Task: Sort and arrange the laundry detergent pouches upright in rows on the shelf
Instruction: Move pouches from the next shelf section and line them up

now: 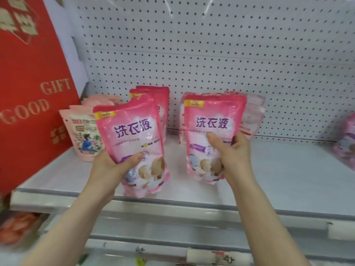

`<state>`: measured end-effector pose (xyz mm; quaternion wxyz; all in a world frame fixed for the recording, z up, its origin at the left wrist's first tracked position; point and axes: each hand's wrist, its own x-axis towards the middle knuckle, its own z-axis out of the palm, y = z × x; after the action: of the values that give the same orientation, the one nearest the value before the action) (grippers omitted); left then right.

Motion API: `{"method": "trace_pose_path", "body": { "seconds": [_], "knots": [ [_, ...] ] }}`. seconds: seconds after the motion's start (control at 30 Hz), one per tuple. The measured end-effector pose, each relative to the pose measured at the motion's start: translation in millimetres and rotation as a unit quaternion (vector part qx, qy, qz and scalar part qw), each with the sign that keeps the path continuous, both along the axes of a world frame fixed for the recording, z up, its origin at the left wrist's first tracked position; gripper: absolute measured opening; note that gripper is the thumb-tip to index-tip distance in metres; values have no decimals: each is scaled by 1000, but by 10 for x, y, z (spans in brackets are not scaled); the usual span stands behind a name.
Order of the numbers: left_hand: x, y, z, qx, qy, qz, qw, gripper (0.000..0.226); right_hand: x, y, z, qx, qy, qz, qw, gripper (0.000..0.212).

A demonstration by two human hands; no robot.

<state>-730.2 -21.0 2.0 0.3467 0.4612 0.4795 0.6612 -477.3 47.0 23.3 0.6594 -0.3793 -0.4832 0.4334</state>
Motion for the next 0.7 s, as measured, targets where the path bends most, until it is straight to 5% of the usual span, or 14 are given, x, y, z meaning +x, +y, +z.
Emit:
{"method": "trace_pose_path", "body": {
  "seconds": [0.13,0.4,0.7],
  "knots": [
    [-513,-56,-72,-20,7,22,1000,68,-676,271,-88,-23,-39,49,998,31],
    [-884,-68,-100,-21,-20,43,999,46,-1585,918,-90,-59,-37,92,993,29],
    [-975,61,-104,-28,-31,43,998,52,-1562,1167,150,-36,-5,112,993,12]
  ]
}}
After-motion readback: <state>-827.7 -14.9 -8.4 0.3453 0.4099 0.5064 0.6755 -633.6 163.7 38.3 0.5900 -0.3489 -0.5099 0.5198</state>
